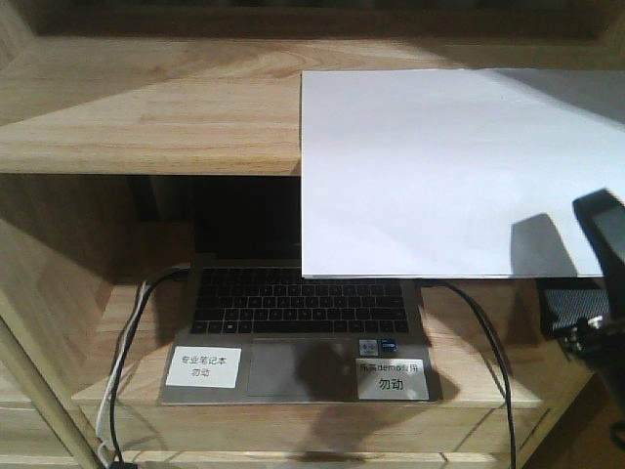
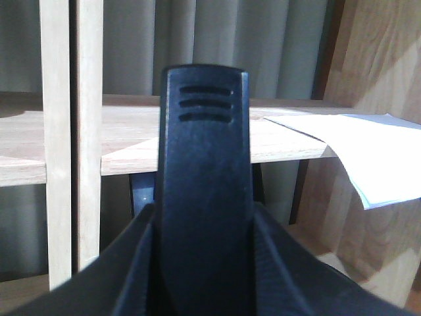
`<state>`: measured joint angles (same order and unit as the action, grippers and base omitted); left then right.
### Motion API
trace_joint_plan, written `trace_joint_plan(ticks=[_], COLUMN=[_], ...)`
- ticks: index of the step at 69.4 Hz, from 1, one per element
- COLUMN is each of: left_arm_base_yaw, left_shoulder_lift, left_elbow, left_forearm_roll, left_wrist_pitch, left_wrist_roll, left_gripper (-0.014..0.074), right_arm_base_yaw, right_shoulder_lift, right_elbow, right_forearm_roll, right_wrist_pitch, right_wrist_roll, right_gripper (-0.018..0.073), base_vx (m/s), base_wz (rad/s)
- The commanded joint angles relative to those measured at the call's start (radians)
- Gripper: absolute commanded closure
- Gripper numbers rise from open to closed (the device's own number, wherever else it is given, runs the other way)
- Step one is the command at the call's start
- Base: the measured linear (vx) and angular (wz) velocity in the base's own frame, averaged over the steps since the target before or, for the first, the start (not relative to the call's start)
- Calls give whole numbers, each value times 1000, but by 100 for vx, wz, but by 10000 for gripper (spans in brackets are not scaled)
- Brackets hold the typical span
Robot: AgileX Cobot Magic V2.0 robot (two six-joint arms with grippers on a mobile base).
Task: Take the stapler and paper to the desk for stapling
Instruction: 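Close the right gripper on the paper sheet's edge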
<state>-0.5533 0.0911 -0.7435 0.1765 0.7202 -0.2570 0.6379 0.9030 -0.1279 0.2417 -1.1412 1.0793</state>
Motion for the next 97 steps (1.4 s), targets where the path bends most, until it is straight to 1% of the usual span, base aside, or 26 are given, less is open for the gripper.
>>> trace_joint_plan(ticks=[1, 22, 35, 40, 47, 53, 68, 72, 75, 91, 97], left_arm_base_yaw=[-4, -4, -4, -4, -4, -4, -4, -4, -4, -4, -4], left_shoulder_lift=[19, 19, 19, 19, 19, 19, 19, 19, 19, 19, 19], left_elbow=[-24, -24, -24, -24, -24, -24, -24, -24, -24, -24, -24], left_forearm_roll=[6, 6, 6, 6, 6, 6, 6, 6, 6, 6, 6], left_wrist_pitch=[-114, -114, -114, -114, -114, -114, -114, -114, -114, -114, -114], left_wrist_roll=[-2, -2, -2, -2, -2, -2, -2, -2, -2, -2, -2], left_gripper=[603, 603, 603, 603, 603, 603, 603, 603, 603, 603, 603], right_arm_base_yaw=[-1, -1, -1, -1, -1, -1, -1, -1, -1, -1, -1], right_shoulder_lift=[4, 84, 96, 96, 96, 96, 96, 96, 96, 93, 93], right_elbow=[-58, -123, -147, -147, -147, -147, -147, -147, -147, -147, -147], right_forearm_roll=[-19, -14, -17, -16, -16, -16, -27, -36, -42, -44, -52], right_wrist_pitch=[-188, -203, -203, -203, -203, -203, -203, -203, -203, -203, -203], right_wrist_roll=[-39, -43, -43, -43, -42, -40, -35, -35, -35, -35, -20], right_gripper=[-32, -32, -32, -19, 38, 130, 457, 536, 576, 571, 571], base_vx=[0, 0, 0, 0, 0, 0, 0, 0, 0, 0, 0], base_wz=[0, 0, 0, 0, 0, 0, 0, 0, 0, 0, 0])
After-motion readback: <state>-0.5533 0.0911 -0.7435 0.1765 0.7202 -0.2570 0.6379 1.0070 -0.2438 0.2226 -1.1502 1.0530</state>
